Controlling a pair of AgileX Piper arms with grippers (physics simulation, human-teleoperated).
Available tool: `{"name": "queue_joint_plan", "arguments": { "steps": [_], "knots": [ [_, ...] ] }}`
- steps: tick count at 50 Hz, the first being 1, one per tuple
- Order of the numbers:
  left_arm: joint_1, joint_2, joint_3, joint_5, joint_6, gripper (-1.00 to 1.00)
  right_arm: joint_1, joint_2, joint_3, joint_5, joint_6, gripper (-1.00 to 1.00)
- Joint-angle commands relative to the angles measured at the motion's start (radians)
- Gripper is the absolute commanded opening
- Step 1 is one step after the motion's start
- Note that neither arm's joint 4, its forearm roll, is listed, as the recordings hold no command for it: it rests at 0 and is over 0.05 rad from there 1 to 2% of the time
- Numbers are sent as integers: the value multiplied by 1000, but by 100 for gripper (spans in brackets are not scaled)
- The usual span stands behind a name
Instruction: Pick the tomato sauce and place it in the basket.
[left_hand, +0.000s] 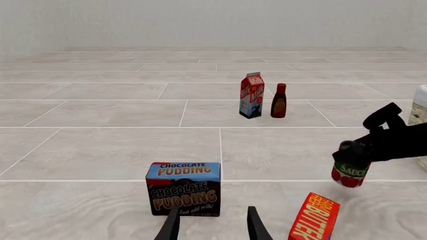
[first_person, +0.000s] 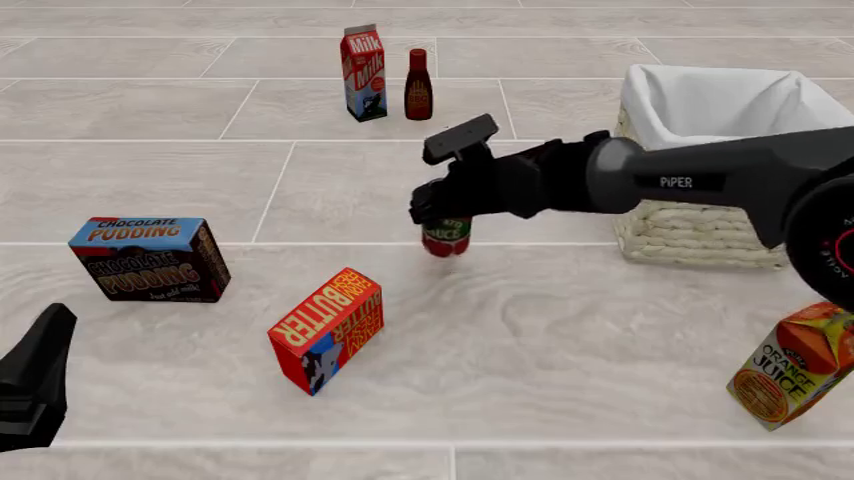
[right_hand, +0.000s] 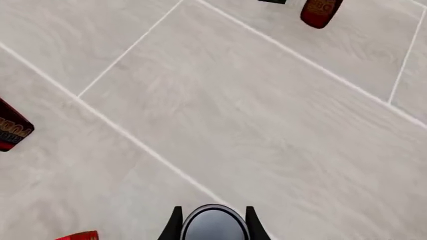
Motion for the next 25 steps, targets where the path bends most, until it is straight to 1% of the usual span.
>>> {"name": "queue_joint_plan", "arguments": {
  "steps": [1, 3, 4, 6, 13, 15, 22, 25],
  "knots": [
    [0, 0, 0, 0, 0, 100, -26, -202, 40, 42, -34, -100],
    [0, 0, 0, 0, 0, 100, -26, -222, 34, 58, -33, -100],
    [0, 0, 0, 0, 0, 100, -25, -247, 34, 68, -42, -100],
    [0, 0, 0, 0, 0, 100, -39, -296, 17, 105, -49, -100],
    [0, 0, 0, 0, 0, 100, -76, -470, -45, 218, -100, -100],
    [0, 0, 0, 0, 0, 100, -85, -484, -57, 232, -101, -100],
    [0, 0, 0, 0, 0, 100, -129, -586, -133, 322, -130, -100],
    [0, 0, 0, 0, 0, 100, -149, -600, -149, 335, -140, -100]
  ]
}}
